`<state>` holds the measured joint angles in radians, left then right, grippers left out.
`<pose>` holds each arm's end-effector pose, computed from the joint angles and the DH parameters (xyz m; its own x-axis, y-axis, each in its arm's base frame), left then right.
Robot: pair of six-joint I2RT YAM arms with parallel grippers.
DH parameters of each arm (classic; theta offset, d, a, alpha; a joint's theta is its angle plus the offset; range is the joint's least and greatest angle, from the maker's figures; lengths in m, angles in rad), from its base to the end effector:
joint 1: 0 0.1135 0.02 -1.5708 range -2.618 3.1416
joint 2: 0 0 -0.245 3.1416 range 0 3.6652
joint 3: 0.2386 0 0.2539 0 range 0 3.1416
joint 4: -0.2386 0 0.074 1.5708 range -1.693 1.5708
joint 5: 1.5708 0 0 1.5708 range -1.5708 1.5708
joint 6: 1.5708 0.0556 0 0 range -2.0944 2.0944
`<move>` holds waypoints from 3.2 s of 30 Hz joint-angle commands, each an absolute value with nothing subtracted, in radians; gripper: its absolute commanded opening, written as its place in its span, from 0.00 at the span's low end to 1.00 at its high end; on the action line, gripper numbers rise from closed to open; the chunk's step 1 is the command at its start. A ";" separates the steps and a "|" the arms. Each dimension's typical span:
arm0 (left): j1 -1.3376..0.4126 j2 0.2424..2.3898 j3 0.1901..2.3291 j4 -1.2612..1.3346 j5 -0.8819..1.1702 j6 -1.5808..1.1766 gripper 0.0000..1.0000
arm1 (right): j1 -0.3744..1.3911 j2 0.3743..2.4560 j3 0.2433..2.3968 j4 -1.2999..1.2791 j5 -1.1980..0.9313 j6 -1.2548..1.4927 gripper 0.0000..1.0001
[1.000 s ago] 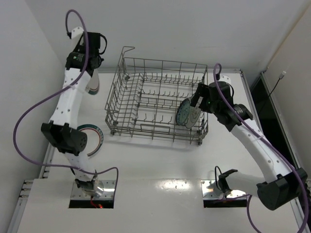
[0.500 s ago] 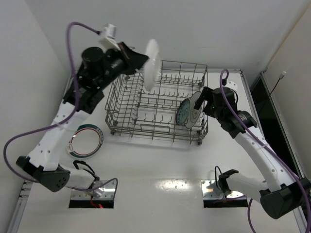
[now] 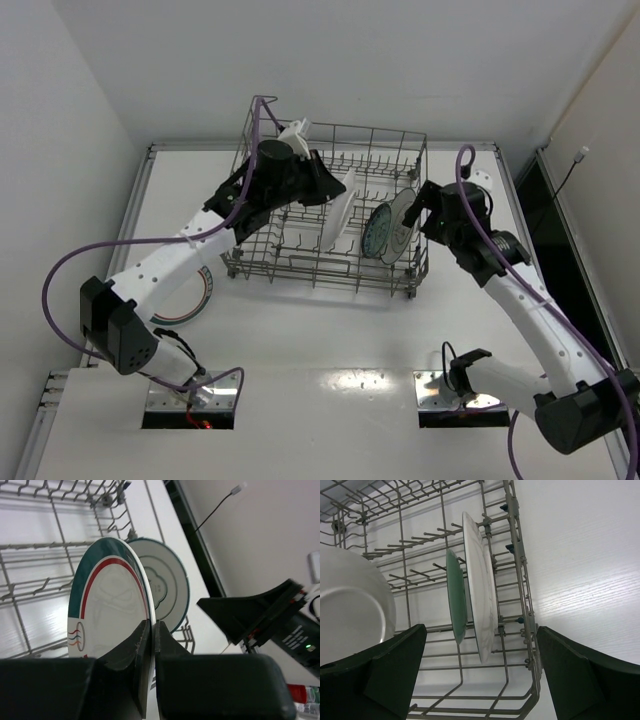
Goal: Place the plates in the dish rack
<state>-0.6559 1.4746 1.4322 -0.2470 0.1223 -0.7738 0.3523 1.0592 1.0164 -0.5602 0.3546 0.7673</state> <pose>0.2885 -0.2306 0.3700 -0.6496 -0.3754 -0.6612 0.3412 0.6332 -0.6947 0.2441 0.0692 0.3050 -0.4214 0.5387 -0.7295 0.3298 0.8404 0.4300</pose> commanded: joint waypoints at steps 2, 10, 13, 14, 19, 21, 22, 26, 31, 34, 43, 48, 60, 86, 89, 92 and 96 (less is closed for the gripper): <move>-0.693 1.457 1.442 -0.038 0.068 -0.828 0.00 | 0.319 1.028 0.991 -0.522 0.337 0.773 0.90; -0.726 1.503 1.485 0.009 -0.014 -0.902 0.00 | 0.284 1.028 0.962 -0.503 0.288 0.764 0.90; -0.746 1.528 1.473 0.021 -0.046 -0.913 0.00 | 0.261 1.019 0.953 -0.494 0.269 0.755 0.90; -0.746 1.540 1.473 0.035 -0.060 -0.913 0.00 | 0.261 1.019 0.953 -0.494 0.268 0.755 0.90; -0.756 1.569 1.411 0.069 -0.087 -0.943 0.00 | 0.224 1.009 0.933 -0.483 0.230 0.746 0.90; -0.765 1.578 1.397 0.083 -0.087 -0.953 0.00 | 0.215 1.000 0.923 -0.483 0.218 0.746 0.90; -0.765 1.588 1.397 0.083 -0.098 -0.953 0.00 | 0.215 1.000 0.923 -0.483 0.218 0.746 0.90; -0.765 1.598 1.388 0.072 -0.110 -0.953 0.00 | 0.186 1.000 0.914 -0.474 0.189 0.736 0.90; -0.765 1.646 1.446 0.015 -0.068 -0.919 0.15 | 0.156 1.000 0.904 -0.465 0.152 0.727 0.90; -0.765 1.657 1.508 -0.006 -0.020 -0.910 0.47 | 0.144 1.000 0.904 -0.465 0.134 0.727 0.92; -0.721 1.434 1.746 -0.351 -0.120 -0.749 1.00 | 0.106 0.971 0.904 -0.465 0.104 0.718 0.93; -0.560 1.058 1.527 -0.650 -0.801 -1.026 1.00 | 0.106 0.971 0.904 -0.454 0.081 0.718 0.93; -0.361 0.823 1.046 -0.916 -1.083 -1.436 1.00 | 0.106 0.962 0.850 -0.442 0.008 0.727 0.93; 0.471 1.218 0.808 -0.931 -0.339 -1.282 0.97 | 0.106 0.973 0.856 -0.456 0.008 0.709 0.93; 0.491 1.252 0.784 -0.952 -0.339 -1.282 0.94 | 0.106 0.973 0.856 -0.456 0.008 0.709 0.93; 0.491 1.295 0.755 -0.963 -0.305 -1.244 0.88 | 0.106 0.973 0.856 -0.465 0.008 0.709 0.93; 0.491 1.351 0.698 -0.954 -0.256 -1.195 0.81 | 0.106 0.982 0.856 -0.465 0.008 0.709 0.93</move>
